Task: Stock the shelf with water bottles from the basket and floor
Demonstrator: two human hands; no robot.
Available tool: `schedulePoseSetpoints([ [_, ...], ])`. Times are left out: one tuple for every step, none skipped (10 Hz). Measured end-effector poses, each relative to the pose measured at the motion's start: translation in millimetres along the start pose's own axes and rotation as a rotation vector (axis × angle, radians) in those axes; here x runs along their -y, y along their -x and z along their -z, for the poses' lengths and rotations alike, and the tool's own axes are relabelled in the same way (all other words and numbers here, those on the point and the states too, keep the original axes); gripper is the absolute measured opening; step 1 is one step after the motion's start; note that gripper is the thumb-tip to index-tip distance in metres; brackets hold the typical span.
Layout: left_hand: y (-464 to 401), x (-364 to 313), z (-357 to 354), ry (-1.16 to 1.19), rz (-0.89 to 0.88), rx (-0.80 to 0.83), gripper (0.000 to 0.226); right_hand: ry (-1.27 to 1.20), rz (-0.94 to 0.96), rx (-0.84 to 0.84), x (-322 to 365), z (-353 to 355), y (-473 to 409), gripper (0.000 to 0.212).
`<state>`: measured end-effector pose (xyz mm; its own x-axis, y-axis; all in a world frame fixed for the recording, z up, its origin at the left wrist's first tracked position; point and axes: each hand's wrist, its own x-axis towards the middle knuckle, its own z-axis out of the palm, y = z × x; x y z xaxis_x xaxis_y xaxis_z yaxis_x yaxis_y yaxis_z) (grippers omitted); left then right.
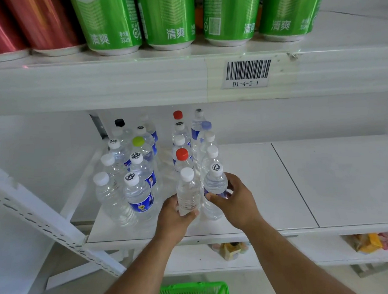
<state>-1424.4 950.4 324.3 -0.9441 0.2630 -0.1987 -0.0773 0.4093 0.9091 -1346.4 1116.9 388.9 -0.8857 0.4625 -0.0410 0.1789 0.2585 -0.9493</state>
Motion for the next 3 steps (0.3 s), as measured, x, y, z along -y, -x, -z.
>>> schedulePoseSetpoints([
  [3, -1, 0, -0.005, -0.01, 0.019, 0.06, 0.019, -0.027, 0.022, -2, 1, 3, 0.052],
  [10, -6, 4, -0.017, -0.042, 0.033, 0.061, 0.086, -0.062, 0.028, -4, 3, 7, 0.059],
  [18, -12, 8, -0.02, -0.077, 0.016, 0.065, 0.125, -0.107, 0.003, -2, 4, 14, 0.074],
])
